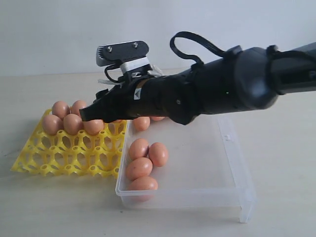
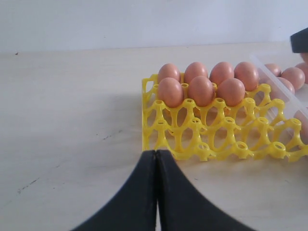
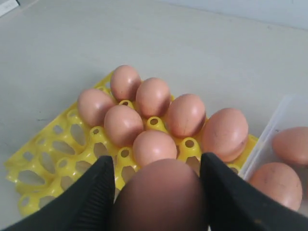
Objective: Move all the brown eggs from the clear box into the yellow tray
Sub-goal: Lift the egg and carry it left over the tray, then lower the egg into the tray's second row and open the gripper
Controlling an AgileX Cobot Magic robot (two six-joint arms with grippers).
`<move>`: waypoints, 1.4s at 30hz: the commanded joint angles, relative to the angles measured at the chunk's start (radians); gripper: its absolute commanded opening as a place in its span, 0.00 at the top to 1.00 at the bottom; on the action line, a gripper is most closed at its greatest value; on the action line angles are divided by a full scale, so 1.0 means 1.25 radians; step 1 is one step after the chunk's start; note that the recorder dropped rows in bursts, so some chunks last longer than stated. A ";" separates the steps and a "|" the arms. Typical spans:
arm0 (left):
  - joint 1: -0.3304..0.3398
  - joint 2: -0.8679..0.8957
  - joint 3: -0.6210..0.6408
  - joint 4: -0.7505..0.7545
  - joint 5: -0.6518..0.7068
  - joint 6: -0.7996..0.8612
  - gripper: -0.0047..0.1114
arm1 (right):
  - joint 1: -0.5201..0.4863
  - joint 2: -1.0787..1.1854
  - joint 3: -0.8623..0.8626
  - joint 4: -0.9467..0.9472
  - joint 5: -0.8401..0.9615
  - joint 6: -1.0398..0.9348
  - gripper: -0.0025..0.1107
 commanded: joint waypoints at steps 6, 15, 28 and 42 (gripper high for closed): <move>0.001 -0.004 -0.003 -0.001 -0.008 0.002 0.96 | -0.009 0.178 -0.229 -0.004 0.141 0.069 0.98; 0.001 -0.004 -0.003 -0.001 -0.008 0.002 0.96 | -0.056 0.215 -0.267 -0.009 0.127 0.105 0.98; 0.001 -0.004 -0.003 -0.001 -0.008 0.002 0.96 | -0.059 0.264 -0.303 -0.009 0.113 0.109 0.98; 0.001 -0.004 -0.003 -0.001 -0.008 0.002 0.96 | -0.060 0.264 -0.303 -0.011 0.092 0.066 0.55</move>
